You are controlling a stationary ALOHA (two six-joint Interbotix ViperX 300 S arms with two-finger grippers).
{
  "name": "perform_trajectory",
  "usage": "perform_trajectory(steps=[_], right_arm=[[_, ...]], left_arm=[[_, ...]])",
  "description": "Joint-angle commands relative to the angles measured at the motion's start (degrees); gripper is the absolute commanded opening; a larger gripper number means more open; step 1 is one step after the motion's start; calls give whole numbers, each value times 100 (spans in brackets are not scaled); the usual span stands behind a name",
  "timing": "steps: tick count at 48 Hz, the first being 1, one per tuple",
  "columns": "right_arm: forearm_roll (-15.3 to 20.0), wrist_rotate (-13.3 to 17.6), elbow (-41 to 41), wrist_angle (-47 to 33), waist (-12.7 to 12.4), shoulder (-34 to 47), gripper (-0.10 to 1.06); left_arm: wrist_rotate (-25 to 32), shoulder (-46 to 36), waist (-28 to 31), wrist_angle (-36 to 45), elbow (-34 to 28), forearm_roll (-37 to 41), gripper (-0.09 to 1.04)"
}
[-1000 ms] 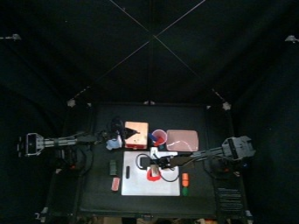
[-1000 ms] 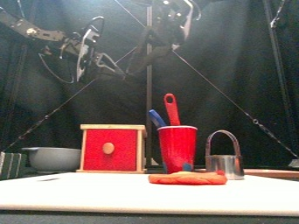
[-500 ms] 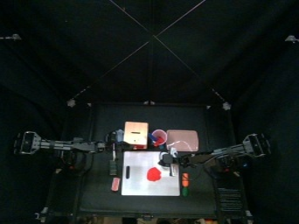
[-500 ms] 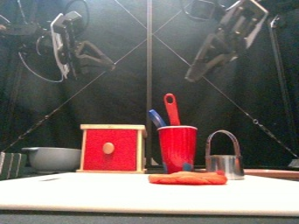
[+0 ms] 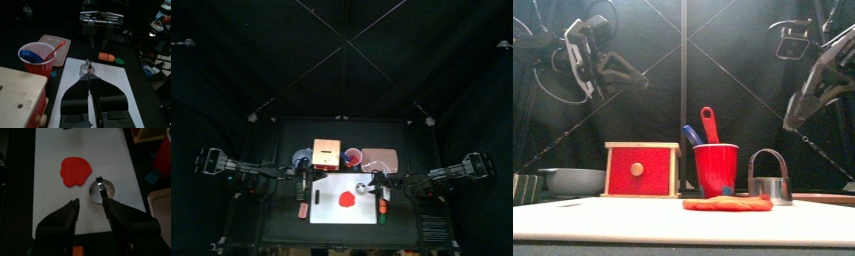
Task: Get the cutter from the drawer then cut the dough then place the extra dough in the bowl
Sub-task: Cut the dough
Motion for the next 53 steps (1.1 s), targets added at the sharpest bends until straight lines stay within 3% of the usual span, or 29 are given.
perform_trajectory(steps=[1,12,29,53], right_arm=[[-35,-35,105,-413,-158,-53,81],[-79,-114,475,-1424,-545,185,81],[-501,-176,642,-2514,-976,809,81],[-527,-185,439,-2900,-1063,1661,81]], left_arm=[[-9,211,-26,-114,-132,0,35],[9,527,-26,-167,-237,0,35],[9,598,-35,-167,-255,0,35],[0,677,-26,-167,-220,-9,35]])
